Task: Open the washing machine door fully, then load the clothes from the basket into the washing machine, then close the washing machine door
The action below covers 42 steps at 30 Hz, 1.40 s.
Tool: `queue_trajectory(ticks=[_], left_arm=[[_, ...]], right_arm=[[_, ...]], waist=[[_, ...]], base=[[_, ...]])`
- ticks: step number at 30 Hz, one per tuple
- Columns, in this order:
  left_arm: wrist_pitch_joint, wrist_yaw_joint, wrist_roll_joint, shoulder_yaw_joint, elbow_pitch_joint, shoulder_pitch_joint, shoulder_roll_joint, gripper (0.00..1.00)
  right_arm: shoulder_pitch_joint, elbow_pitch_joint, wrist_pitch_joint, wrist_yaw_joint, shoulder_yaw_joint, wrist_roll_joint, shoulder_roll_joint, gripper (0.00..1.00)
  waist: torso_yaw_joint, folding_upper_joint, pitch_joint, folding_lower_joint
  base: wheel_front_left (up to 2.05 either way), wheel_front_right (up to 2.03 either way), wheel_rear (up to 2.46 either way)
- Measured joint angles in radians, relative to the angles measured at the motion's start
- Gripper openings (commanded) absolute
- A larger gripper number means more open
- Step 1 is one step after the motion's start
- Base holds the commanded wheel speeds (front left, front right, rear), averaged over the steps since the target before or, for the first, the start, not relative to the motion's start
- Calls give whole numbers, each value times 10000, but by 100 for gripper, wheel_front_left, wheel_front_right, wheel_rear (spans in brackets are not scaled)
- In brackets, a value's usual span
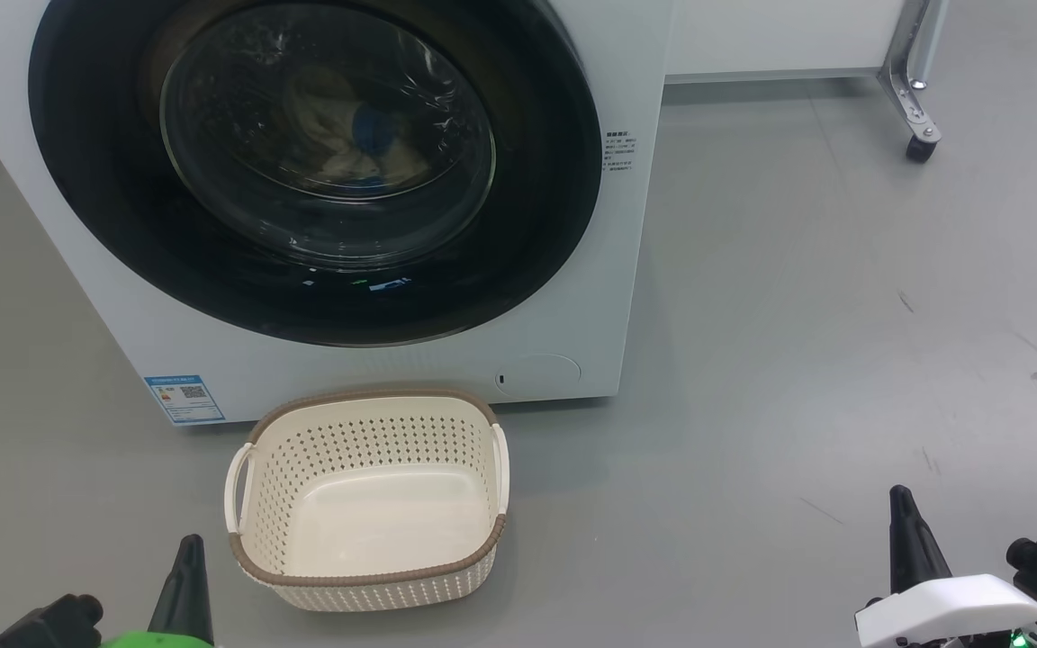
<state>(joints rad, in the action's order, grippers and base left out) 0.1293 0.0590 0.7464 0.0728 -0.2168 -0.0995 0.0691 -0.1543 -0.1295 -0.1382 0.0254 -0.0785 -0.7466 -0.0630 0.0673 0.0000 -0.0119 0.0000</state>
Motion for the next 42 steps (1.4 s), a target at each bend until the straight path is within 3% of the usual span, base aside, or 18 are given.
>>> queue_trajectory(ticks=[42], left_arm=[[-1471,359,5172,-918,-345,937,-199,0]], right_arm=[[1145,-813,1195,527,861,-5549,-75,0]], waist=[[-411,0,91,0]], base=[[0,0,0]])
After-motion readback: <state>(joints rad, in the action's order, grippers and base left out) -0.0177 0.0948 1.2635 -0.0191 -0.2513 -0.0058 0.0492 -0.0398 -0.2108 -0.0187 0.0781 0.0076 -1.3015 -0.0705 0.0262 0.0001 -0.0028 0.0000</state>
